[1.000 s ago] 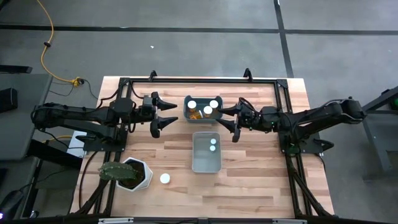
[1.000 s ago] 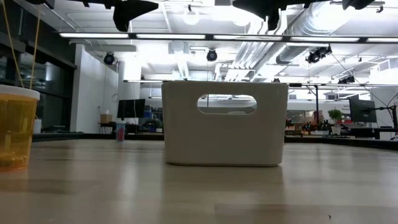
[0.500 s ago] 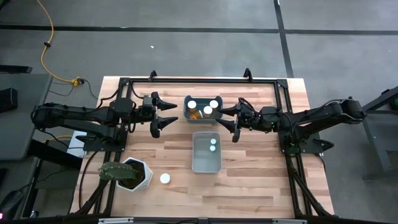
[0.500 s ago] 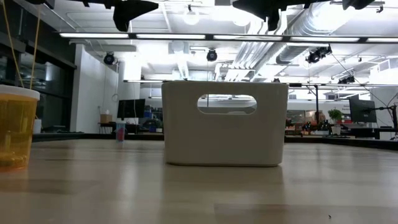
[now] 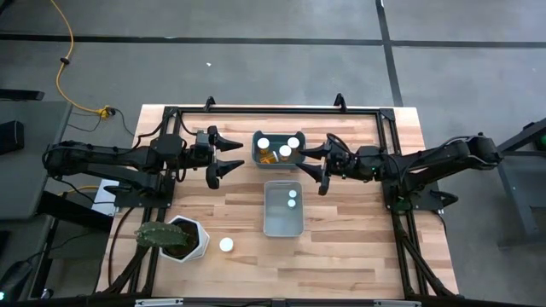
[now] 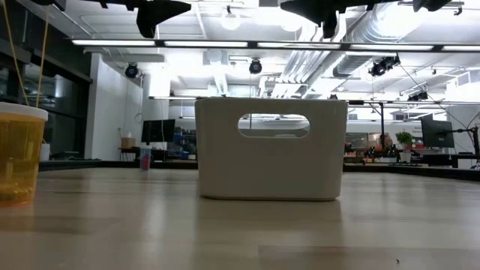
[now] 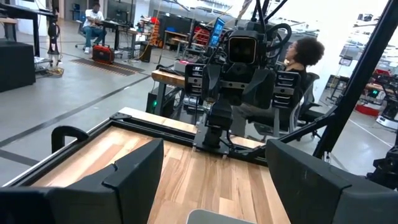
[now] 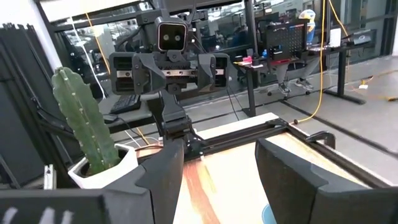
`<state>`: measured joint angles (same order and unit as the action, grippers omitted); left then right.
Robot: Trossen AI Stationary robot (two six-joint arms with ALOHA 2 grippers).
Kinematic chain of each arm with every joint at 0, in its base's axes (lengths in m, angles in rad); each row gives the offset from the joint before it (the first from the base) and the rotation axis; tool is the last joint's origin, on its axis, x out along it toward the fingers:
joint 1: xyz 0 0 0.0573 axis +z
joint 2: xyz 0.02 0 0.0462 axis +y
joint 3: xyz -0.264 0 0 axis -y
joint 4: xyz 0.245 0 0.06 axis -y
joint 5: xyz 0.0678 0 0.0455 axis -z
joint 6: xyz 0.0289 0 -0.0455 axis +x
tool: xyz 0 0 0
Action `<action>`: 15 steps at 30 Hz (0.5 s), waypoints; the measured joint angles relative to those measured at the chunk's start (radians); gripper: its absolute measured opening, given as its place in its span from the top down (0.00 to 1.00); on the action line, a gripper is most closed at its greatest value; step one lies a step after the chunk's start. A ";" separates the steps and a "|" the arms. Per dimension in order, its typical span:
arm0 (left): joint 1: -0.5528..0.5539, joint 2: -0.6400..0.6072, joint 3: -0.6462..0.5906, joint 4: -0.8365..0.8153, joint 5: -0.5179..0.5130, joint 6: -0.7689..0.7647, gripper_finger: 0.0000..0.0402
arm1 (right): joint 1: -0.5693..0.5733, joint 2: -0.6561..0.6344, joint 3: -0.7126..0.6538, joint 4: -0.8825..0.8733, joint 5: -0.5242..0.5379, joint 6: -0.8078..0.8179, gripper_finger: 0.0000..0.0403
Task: Pick and place medicine bottles into bin by pill shape (circle, oval)
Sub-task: Put the blue capsule bottle into the blue bin
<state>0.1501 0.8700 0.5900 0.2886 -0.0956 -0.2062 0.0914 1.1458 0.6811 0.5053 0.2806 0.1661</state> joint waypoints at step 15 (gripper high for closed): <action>0.000 0.000 0.000 -0.008 -0.060 -0.086 0.33 | 0.000 0.000 0.000 0.000 0.018 0.066 0.52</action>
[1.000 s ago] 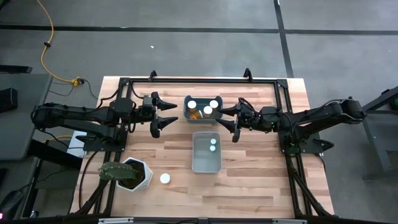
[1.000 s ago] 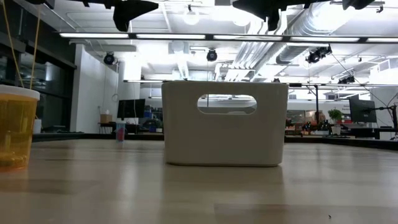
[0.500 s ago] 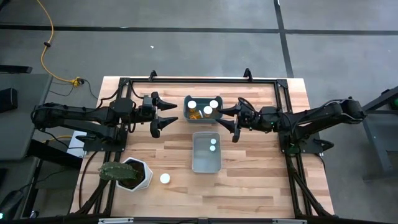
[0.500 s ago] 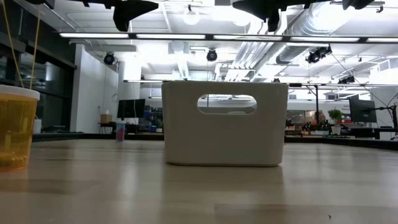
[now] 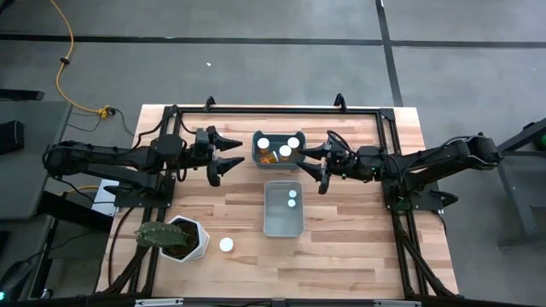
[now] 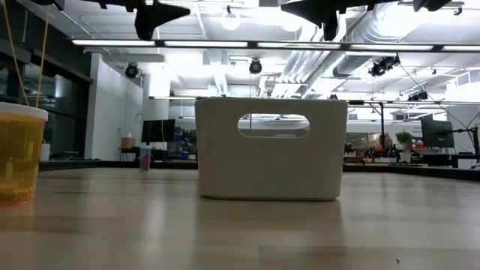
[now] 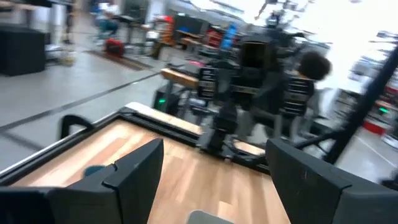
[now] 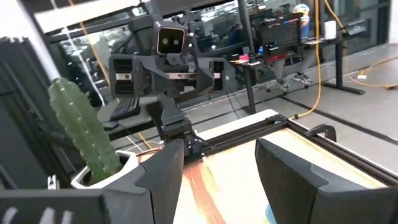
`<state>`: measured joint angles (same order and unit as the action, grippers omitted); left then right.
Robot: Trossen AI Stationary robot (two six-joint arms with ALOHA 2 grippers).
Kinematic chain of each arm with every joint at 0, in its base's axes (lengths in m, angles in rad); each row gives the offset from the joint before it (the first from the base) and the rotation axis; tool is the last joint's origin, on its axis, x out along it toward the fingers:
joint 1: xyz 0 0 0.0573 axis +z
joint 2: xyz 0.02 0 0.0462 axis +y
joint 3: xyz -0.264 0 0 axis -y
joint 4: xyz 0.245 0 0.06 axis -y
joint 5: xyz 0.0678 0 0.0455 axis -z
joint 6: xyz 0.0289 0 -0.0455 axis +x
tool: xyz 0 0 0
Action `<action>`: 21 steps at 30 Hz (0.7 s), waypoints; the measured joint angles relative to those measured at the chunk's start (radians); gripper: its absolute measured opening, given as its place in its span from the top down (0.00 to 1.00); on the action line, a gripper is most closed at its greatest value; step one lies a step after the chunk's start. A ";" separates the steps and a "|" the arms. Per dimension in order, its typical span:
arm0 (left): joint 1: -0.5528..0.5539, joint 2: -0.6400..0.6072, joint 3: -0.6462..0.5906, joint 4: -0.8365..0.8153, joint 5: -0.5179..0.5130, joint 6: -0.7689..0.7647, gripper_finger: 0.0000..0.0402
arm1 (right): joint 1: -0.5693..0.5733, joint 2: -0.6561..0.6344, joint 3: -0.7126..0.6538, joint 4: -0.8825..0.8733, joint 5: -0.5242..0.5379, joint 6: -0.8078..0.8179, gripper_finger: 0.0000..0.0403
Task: Pick and place medicine bottles into bin by pill shape (circle, oval)
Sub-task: Put the blue capsule bottle into the blue bin
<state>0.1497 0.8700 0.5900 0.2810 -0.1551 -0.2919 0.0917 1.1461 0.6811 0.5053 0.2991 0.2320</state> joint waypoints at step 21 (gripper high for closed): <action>0.322 0.054 0.224 -0.836 -0.317 -0.255 0.33 | 0.000 0.000 0.000 -0.014 0.032 0.033 0.52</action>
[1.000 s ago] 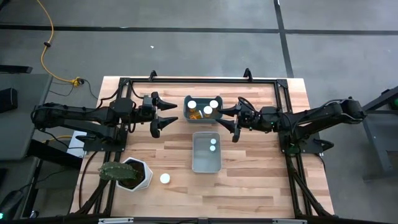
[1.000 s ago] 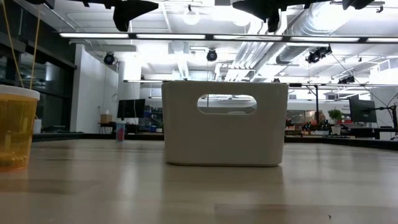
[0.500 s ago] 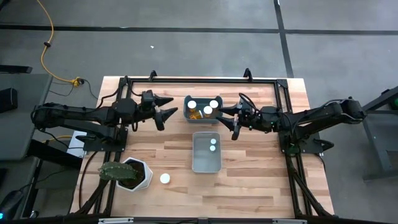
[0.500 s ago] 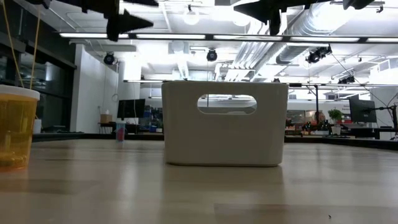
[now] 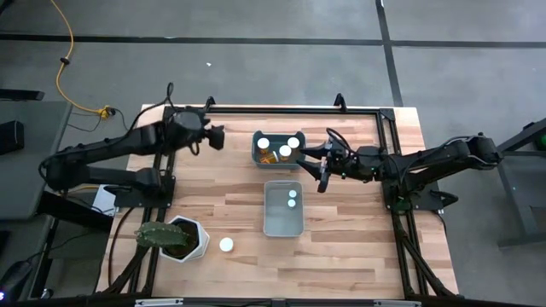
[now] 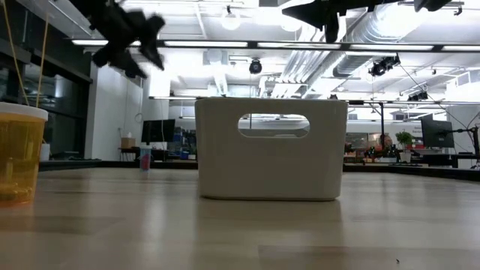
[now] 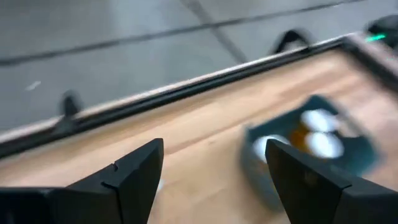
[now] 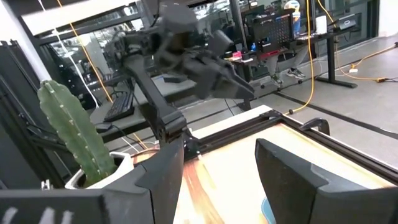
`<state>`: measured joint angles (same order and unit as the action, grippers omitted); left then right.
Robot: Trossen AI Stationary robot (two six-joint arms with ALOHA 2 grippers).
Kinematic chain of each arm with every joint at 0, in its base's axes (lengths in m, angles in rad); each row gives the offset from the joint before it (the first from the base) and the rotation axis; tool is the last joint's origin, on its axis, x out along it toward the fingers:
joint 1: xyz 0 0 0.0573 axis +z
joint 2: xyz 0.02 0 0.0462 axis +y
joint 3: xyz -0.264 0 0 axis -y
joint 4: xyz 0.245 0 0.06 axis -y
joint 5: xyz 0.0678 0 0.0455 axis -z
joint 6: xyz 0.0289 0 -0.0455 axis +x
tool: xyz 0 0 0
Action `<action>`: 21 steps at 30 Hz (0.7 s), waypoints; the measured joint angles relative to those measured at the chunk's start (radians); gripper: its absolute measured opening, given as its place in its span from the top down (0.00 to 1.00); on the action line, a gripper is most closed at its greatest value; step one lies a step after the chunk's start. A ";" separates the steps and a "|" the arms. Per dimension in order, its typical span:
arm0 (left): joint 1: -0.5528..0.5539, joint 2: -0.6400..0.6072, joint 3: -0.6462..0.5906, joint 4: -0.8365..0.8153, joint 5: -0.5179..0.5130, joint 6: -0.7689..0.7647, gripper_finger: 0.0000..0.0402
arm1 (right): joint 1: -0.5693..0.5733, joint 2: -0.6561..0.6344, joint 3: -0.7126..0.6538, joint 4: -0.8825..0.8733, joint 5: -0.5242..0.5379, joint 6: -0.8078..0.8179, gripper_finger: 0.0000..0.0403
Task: Pick and place medicine bottles into bin by pill shape (circle, oval)
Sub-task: Put the blue capsule bottle into the blue bin
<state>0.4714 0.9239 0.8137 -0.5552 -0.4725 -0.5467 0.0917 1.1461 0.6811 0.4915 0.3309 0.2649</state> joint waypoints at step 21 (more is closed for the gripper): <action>0.303 0.431 -0.003 0.022 0.129 -0.182 0.33 | 0.000 0.000 0.000 -0.047 0.000 0.025 0.52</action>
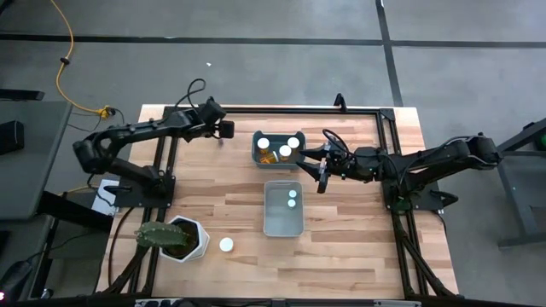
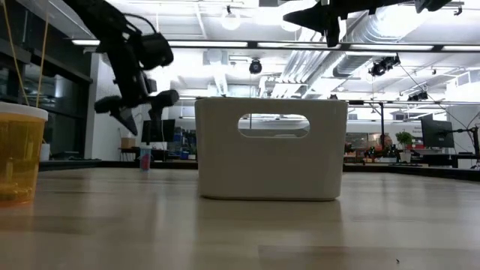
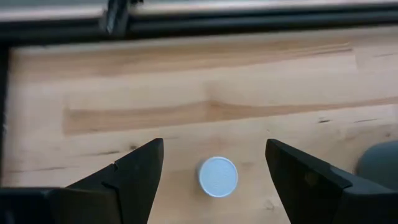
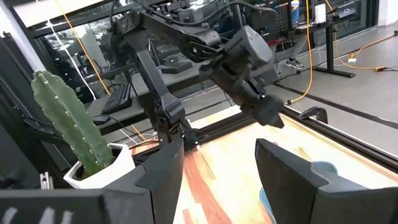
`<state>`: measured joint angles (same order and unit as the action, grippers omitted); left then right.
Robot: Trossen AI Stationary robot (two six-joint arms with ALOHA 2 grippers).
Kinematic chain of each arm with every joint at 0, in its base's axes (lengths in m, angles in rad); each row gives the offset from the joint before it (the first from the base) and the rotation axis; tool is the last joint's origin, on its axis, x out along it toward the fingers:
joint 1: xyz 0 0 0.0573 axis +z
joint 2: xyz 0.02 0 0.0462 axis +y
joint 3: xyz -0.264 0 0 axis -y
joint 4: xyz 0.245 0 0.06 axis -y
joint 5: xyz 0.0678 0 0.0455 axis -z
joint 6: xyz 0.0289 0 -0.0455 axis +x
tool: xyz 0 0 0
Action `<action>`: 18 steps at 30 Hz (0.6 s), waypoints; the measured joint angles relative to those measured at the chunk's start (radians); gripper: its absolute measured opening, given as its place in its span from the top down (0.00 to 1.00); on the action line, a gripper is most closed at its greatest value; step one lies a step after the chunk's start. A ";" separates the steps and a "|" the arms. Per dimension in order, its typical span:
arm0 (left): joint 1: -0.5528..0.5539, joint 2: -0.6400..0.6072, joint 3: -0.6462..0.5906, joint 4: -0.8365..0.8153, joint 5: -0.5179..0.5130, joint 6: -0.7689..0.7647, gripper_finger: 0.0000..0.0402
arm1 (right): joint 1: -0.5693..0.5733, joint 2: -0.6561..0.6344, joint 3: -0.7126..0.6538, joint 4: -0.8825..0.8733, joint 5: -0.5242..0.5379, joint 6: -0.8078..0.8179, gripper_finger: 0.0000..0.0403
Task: Pick and place medicine bottles into bin by pill shape (circle, oval)
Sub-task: Put the blue capsule bottle into the blue bin
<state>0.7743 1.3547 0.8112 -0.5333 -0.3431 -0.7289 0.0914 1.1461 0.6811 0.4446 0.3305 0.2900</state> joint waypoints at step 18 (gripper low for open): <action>0.014 0.162 0.000 0.018 0.102 -0.055 0.33 | 0.000 0.000 0.000 -0.041 0.000 -0.002 0.52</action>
<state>0.7879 1.5166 0.8112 -0.5156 -0.2413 -0.7836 0.0914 1.1461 0.6811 0.4036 0.3302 0.2878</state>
